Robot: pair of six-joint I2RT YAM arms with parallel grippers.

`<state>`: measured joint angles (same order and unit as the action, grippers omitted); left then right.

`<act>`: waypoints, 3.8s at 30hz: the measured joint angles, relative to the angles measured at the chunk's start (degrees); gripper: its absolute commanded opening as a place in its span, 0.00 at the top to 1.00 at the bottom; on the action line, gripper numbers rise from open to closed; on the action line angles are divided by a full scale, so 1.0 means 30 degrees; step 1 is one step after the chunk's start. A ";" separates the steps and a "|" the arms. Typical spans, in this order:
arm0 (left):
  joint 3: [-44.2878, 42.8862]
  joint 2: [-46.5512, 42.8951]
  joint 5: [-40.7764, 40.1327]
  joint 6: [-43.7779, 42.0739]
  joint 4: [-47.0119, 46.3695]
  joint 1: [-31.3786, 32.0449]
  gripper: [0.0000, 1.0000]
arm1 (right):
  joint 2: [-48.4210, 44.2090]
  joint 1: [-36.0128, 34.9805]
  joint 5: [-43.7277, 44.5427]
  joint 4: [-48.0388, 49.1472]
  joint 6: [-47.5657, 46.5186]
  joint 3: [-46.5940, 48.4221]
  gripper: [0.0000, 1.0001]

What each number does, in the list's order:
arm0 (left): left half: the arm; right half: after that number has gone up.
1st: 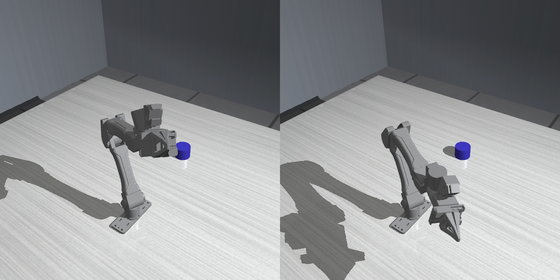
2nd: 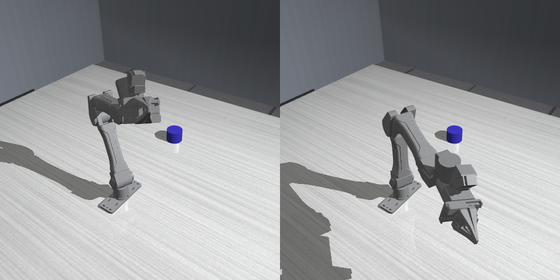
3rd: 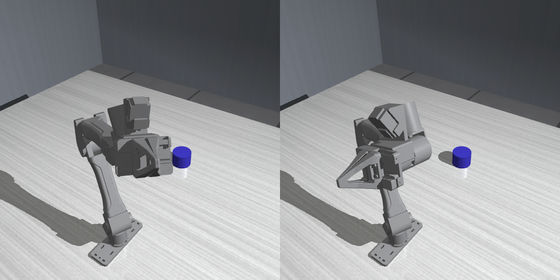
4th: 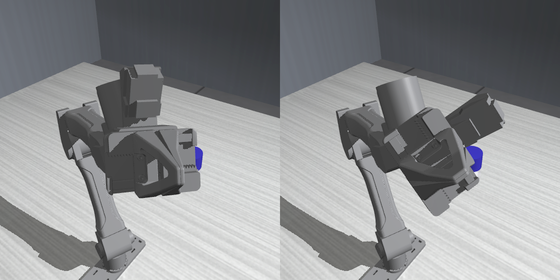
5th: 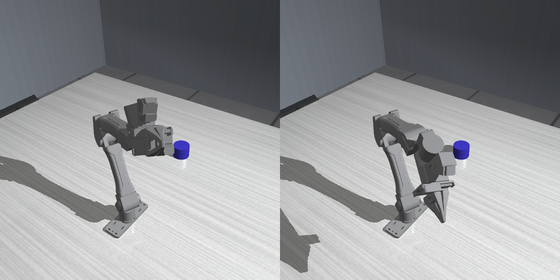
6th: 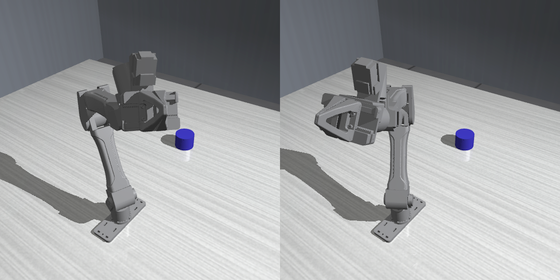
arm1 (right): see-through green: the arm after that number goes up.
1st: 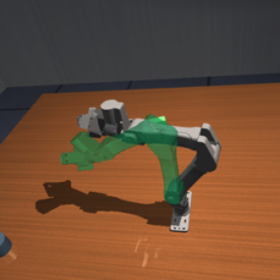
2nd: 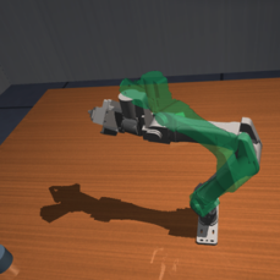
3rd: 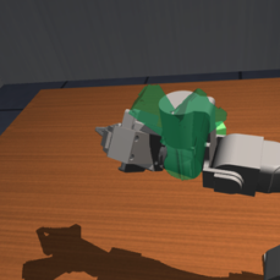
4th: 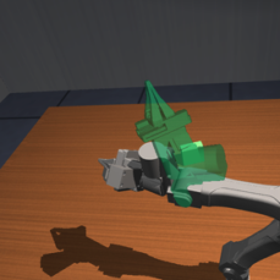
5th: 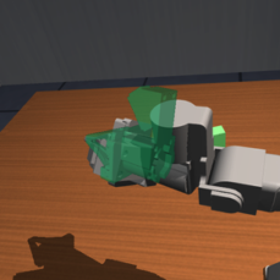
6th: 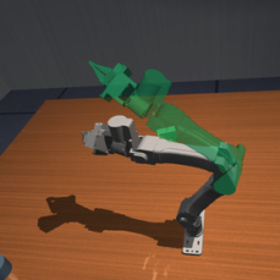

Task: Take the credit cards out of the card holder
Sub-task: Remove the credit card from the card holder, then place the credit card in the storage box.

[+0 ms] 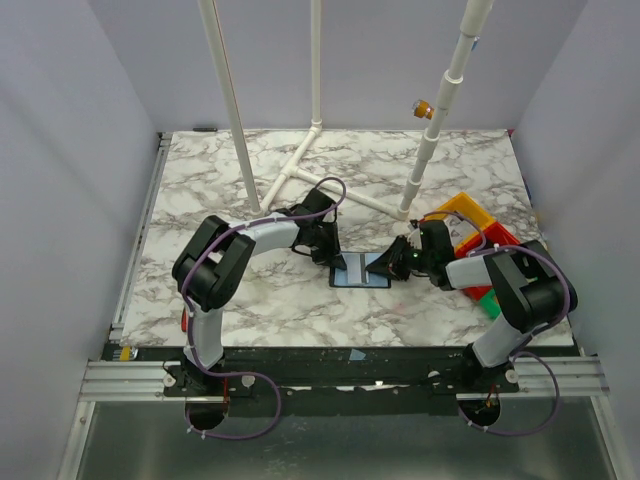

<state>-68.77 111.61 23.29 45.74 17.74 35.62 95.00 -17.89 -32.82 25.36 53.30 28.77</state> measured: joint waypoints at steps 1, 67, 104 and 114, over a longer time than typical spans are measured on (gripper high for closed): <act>0.0044 0.0000 0.0036 0.0000 -0.0066 -0.0015 1.00 | 0.0058 0.0000 -0.0058 0.0131 0.0036 -0.0007 0.81; 0.1515 -0.0867 0.0430 0.0175 -0.1173 -0.0641 1.00 | -0.4371 0.0882 0.2572 -0.5530 -0.2470 0.0000 1.00; -0.0051 -0.6404 -0.2135 -0.1552 0.3483 -0.0743 0.01 | -0.7504 0.0882 0.2572 -0.9566 -0.2616 0.2186 0.99; 0.0124 -0.7089 -0.2178 -0.2113 0.3701 -0.0743 0.01 | -0.8903 0.1137 0.4401 -1.2094 -0.2645 0.3643 0.99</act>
<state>-68.40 90.35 16.75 39.40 28.84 33.39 68.29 -14.48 -19.62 -10.92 45.36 39.70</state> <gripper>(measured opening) 0.985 0.008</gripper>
